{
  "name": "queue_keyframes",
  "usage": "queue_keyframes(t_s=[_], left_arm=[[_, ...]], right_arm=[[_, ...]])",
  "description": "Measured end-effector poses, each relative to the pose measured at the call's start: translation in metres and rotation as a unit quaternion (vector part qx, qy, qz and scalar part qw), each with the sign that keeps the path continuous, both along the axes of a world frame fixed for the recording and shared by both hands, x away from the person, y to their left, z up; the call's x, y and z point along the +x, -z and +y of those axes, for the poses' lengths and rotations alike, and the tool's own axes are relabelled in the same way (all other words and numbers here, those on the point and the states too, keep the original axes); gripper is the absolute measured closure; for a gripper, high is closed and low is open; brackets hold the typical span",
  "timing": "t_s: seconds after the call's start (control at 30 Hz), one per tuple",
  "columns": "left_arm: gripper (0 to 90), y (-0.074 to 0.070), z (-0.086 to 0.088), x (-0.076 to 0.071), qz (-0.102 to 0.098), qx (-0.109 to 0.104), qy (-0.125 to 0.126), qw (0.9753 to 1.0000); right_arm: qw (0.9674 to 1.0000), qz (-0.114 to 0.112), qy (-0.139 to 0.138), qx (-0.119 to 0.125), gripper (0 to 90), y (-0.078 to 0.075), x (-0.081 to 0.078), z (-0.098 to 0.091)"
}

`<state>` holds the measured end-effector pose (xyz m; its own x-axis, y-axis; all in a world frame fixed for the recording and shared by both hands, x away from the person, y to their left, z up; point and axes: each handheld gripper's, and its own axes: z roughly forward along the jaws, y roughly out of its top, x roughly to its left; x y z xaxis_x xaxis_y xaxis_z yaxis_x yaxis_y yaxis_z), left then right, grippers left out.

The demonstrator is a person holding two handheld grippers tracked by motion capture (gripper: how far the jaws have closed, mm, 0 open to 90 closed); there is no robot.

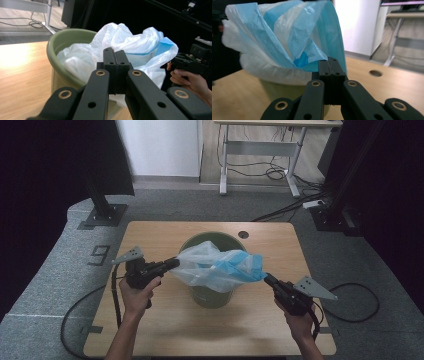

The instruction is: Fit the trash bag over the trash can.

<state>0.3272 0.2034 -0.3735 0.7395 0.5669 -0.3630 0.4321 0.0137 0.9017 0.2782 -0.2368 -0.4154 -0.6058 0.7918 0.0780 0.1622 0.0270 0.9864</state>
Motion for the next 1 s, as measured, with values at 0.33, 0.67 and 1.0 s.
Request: queue_keyframes(t_s=[0.33, 0.67, 1.0], left_arm=[[90.0, 0.02, 0.012, -0.011, 0.011, 0.006, -0.002, 0.9999], [90.0, 0.044, 0.022, -0.008, 0.033, 0.005, -0.009, 0.9994], [90.0, 0.055, 0.02, 0.012, 0.059, -0.002, -0.028, 0.9979]], right_arm=[[0.9974, 0.043, -0.054, 0.022, 88.9, 0.027, -0.015, 0.006], [0.9955, 0.069, -0.065, 0.007, 88.9, 0.047, -0.011, 0.017], [0.9951, 0.077, -0.059, -0.021, 89.0, 0.059, -0.001, 0.025]])
